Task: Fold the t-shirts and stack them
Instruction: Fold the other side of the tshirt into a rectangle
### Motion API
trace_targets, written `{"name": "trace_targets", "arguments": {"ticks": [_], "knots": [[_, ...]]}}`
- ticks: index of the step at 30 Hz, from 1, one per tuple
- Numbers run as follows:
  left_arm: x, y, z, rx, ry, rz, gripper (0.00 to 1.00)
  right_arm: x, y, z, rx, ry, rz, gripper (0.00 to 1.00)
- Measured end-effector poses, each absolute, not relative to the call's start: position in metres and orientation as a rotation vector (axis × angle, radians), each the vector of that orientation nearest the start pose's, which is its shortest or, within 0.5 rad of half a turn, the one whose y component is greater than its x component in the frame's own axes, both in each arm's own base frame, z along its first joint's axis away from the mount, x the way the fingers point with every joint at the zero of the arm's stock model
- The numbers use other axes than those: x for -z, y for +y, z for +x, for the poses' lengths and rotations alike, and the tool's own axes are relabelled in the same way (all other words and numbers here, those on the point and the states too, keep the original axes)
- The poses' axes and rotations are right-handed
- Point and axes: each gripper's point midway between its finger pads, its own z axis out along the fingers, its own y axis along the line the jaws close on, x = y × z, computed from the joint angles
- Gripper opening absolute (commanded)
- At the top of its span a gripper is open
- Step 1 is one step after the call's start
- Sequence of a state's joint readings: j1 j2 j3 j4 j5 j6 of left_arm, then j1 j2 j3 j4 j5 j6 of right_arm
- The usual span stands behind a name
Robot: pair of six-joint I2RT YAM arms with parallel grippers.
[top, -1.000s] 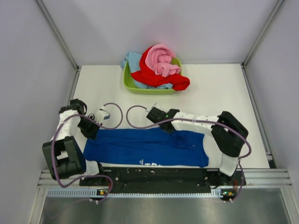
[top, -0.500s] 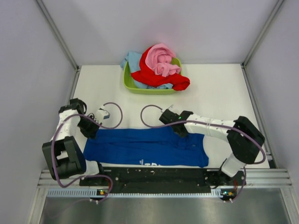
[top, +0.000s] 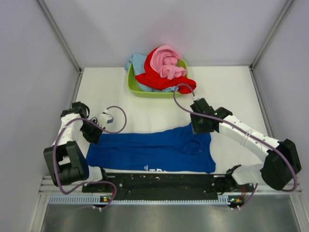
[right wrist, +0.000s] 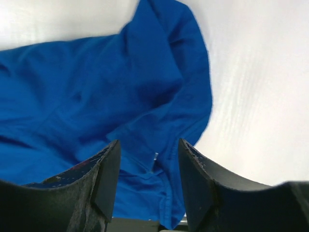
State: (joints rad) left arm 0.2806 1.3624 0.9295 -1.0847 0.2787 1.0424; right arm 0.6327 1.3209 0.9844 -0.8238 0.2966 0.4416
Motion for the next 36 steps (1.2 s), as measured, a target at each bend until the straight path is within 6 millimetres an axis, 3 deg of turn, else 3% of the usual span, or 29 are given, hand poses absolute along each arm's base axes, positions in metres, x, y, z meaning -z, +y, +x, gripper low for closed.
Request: {"name": "trace_targets", "arguments": {"ticks": [3,8,10,13,17,19,23,27,31,36], "knots": [[-0.07,0.044,0.201,0.275,2.703,1.094,0.0,-0.108,0.149,0.238,-0.059,2.621,-0.182,0.68],[-0.07,0.044,0.201,0.275,2.703,1.094,0.0,-0.101,0.167,0.239,-0.094,2.619,-0.23,0.67],[-0.07,0.044,0.201,0.275,2.703,1.094,0.0,-0.085,0.167,0.239,-0.045,2.662,-0.238,0.59],[-0.07,0.044,0.201,0.275,2.703,1.094,0.0,-0.06,0.162,0.237,0.044,2.733,-0.246,0.34],[-0.07,0.044,0.202,0.273,2.704,1.088,0.0,-0.055,0.151,0.238,0.116,2.747,-0.217,0.0],[-0.072,0.044,0.204,0.265,2.702,1.073,0.0,-0.058,0.146,0.241,0.124,2.737,-0.197,0.0],[-0.086,0.048,0.23,0.198,2.644,1.003,0.0,-0.07,0.133,0.252,0.092,2.716,-0.102,0.0],[-0.118,0.055,0.28,0.081,2.498,0.896,0.0,-0.092,0.124,0.276,-0.02,2.694,0.036,0.0],[-0.15,0.062,0.324,-0.024,2.347,0.815,0.0,-0.127,0.12,0.306,-0.15,2.605,0.13,0.0],[-0.145,0.067,0.345,-0.038,2.32,0.787,0.0,-0.153,0.124,0.31,-0.268,2.544,0.142,0.0]]}}
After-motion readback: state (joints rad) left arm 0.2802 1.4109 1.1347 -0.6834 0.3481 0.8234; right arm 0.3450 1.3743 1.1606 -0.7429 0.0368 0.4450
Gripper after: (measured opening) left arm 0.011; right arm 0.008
